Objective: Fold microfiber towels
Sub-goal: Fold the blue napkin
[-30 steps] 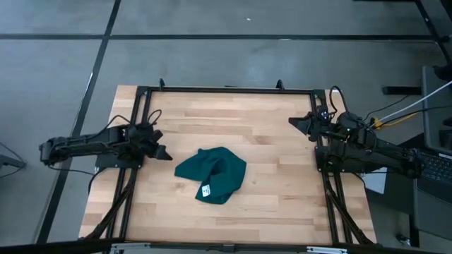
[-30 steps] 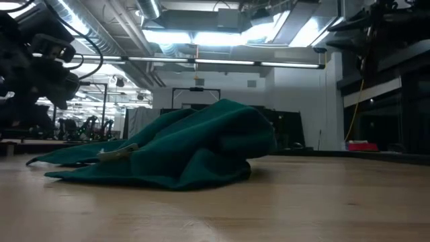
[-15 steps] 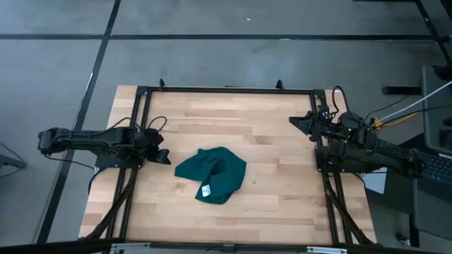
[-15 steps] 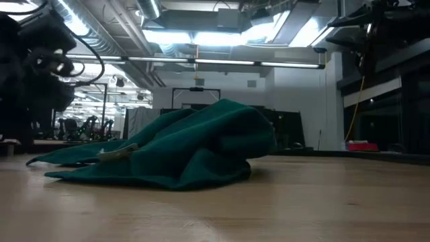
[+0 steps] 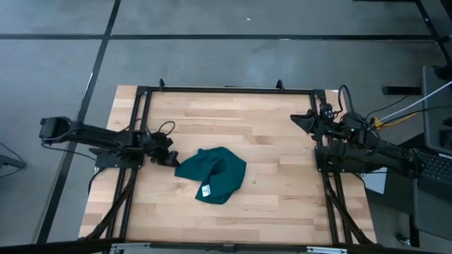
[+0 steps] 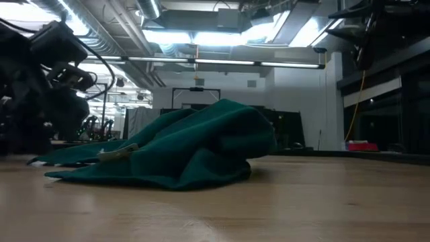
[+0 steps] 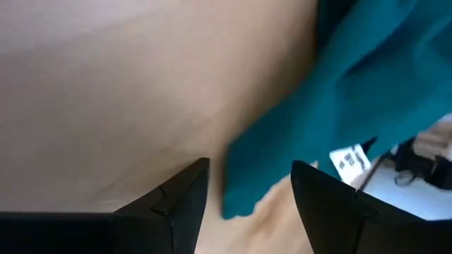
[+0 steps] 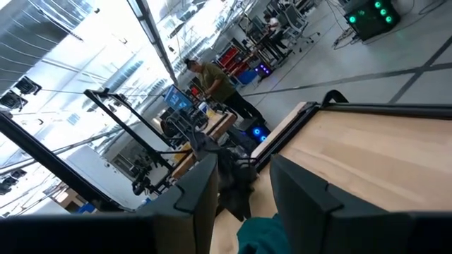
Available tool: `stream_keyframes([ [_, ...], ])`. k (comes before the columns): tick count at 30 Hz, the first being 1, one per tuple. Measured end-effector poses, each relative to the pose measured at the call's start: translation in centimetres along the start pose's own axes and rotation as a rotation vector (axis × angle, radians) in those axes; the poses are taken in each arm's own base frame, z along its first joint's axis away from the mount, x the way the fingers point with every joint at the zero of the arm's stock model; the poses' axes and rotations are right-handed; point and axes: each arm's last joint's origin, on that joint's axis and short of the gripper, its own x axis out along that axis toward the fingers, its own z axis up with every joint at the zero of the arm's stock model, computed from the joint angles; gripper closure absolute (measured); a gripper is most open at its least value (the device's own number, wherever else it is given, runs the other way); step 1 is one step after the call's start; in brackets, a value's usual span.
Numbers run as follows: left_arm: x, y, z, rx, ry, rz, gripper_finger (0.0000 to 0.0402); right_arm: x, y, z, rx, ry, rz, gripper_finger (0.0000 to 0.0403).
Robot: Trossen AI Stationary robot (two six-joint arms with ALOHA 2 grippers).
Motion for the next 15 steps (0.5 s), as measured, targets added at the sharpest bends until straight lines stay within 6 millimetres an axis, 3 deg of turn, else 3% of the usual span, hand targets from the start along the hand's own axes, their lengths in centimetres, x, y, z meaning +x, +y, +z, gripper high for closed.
stream_keyframes([
  [15,1.6,-0.8,-0.5,0.036,0.103,-0.059,0.0213,0.0,0.1,0.1,-0.009,-0.011,0.006,0.0268],
])
